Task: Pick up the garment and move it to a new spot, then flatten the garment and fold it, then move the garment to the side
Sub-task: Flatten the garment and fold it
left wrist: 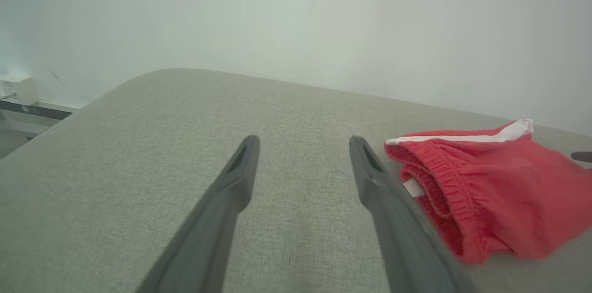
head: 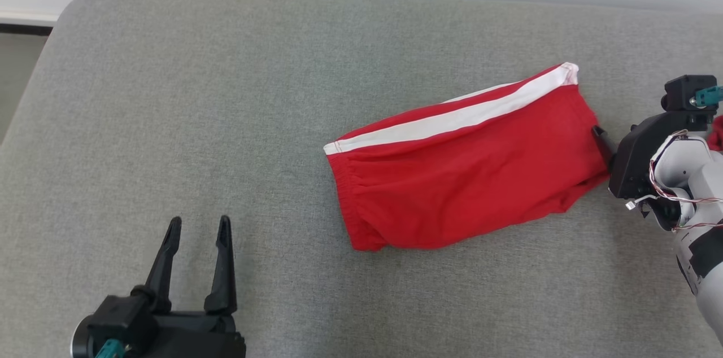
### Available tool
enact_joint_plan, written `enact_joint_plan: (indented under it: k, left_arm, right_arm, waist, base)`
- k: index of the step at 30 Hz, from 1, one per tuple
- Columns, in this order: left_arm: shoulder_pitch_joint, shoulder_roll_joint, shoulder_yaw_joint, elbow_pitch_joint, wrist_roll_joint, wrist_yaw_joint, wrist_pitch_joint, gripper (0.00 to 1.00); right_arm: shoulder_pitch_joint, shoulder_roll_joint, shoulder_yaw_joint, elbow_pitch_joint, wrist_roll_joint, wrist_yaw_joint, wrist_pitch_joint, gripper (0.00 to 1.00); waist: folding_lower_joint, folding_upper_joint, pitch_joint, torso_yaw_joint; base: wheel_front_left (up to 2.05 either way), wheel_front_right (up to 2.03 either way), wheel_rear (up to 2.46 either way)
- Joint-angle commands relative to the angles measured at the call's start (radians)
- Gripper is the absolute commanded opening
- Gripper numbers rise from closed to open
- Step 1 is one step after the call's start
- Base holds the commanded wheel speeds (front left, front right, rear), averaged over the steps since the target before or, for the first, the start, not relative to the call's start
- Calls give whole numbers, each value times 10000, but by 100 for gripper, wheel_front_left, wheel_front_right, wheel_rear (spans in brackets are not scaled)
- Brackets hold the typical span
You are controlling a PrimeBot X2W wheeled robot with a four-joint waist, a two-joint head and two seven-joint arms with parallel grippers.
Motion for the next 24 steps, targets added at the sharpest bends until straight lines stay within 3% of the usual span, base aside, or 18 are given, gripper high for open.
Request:
enact_joint_plan:
  k: [1,9,13,14,15,17,24]
  left_arm:
    - [157,-61,123,-84,112,-82,0,100]
    - [540,-170,558,-256,331,-384,0,100]
    - [626,-177,584,-294,166,-323,-1,100]
    - [633,-178,568,-297,150,-318,-1,100]
    - [638,-179,548,-295,115,-314,-1,100]
    - [640,-179,512,-288,92,-322,-1,100]
    - [638,-177,491,-336,133,-282,-1,100]
  right_arm:
    - [-98,17,-19,114,-66,-29,-2,100]
    - [-63,168,-75,659,26,-29,-56,100]
    - [139,452,124,996,15,-9,315,100]
    - [186,486,179,1056,-11,-3,370,95]
    - [231,511,215,1096,-9,-3,406,75]
    - [292,504,260,1176,-13,-3,414,0]
    - [122,160,107,1699,-323,-40,56,0]
  waist:
    - [2,0,115,109]
    - [2,0,304,407]
    - [2,0,304,475]
    - [2,0,296,489]
    - [2,0,283,505]
    - [2,0,262,536]
    - [2,0,205,525]
  base:
    - [0,0,0]
    - [0,0,0]
    - [0,0,0]
    - [0,0,0]
    - [0,0,0]
    - [0,0,0]
    - [0,0,0]
